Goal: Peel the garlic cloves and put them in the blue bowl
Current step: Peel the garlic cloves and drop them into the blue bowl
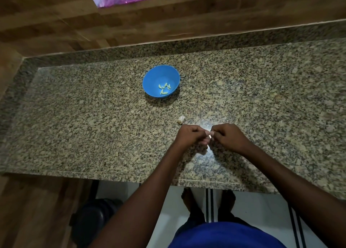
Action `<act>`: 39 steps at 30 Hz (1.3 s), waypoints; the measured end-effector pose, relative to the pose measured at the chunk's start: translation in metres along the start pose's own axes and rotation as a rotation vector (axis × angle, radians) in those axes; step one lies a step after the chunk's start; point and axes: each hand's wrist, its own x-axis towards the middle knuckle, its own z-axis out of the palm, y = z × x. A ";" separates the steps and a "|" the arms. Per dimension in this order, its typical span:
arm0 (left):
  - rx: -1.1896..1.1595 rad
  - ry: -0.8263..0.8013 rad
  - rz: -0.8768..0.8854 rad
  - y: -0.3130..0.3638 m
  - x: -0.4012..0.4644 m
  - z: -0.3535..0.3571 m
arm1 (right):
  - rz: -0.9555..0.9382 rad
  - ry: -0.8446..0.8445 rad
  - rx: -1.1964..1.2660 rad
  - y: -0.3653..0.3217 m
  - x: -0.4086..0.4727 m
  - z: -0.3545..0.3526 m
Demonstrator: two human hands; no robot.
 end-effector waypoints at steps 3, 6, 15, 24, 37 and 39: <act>-0.083 -0.026 -0.095 0.002 -0.001 -0.001 | -0.178 0.105 -0.218 -0.004 -0.008 0.002; -0.176 -0.023 -0.184 0.001 -0.002 0.000 | -0.274 0.142 -0.368 -0.005 -0.014 0.008; -0.126 0.040 -0.018 -0.005 -0.008 0.008 | 0.447 -0.160 0.807 -0.011 -0.004 -0.001; 0.047 0.163 0.123 -0.002 -0.002 0.014 | 0.702 -0.312 1.382 -0.011 -0.001 -0.006; -0.348 0.055 -0.214 0.010 -0.004 0.007 | 0.292 -0.040 0.741 -0.011 -0.008 0.004; -0.310 0.056 -0.200 0.009 -0.006 0.008 | 0.487 -0.139 0.987 -0.012 -0.007 0.004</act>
